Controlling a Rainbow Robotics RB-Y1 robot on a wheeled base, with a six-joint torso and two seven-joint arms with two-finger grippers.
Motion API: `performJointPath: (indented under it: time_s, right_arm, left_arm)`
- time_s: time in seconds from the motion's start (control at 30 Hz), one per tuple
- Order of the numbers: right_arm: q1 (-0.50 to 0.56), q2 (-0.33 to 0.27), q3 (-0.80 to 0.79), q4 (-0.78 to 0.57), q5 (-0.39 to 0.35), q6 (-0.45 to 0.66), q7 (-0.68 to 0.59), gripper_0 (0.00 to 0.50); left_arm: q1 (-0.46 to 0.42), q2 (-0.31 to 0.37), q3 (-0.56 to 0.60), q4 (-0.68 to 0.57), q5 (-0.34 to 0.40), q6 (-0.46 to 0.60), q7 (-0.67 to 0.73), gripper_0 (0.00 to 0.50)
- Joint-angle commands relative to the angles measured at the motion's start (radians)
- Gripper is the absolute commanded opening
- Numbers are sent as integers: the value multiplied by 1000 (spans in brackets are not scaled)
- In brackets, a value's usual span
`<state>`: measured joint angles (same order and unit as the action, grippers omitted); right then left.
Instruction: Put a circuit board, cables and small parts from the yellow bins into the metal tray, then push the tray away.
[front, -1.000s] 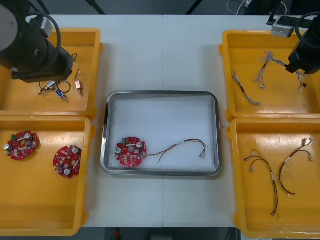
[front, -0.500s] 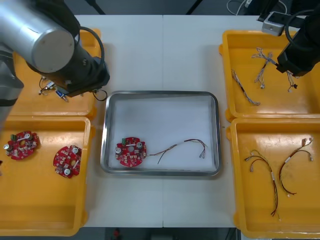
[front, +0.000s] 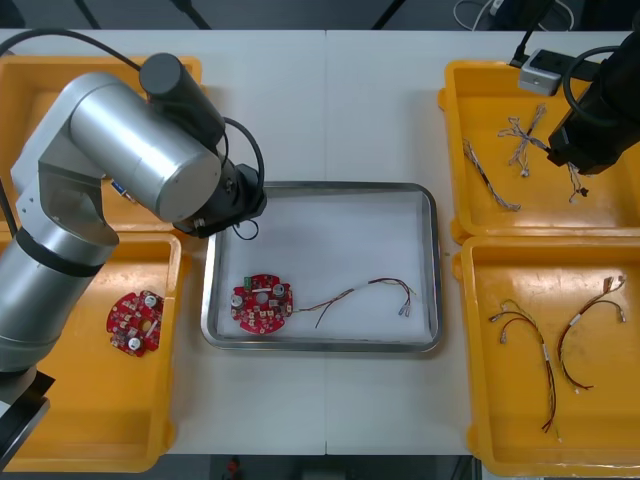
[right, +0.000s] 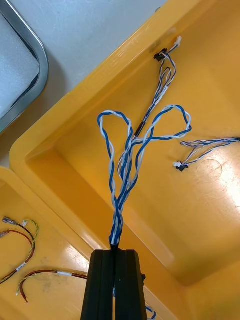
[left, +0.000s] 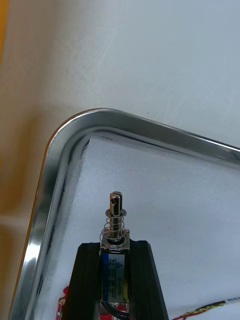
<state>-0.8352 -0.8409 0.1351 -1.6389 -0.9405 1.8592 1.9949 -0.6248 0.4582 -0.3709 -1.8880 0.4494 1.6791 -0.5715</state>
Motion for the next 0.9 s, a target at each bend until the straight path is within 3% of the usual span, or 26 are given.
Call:
performJointPath:
  time_s: [0.03,0.3,0.77,0.8,0.9]
  right_arm:
    - [5,-24,-34,-32,-11,-9,-15,0]
    - [5,-24,-34,-32,-11,-9,-15,0]
    - [5,-24,-34,-32,-11,-9,-15,0]
    - [5,-24,-34,-32,-11,-9,-15,0]
    - [5,-24,-34,-32,-11,-9,-15,0]
  left_arm:
    - [17,-21,-51,-8,-34,-36,67,0]
    - [17,-27,-123,58,-87,-194,147,0]
    - [17,-26,-161,67,-92,-131,128,12]
    - [17,-24,-166,67,-94,-131,128,22]
    - [17,-18,-188,67,-106,-133,131,153]
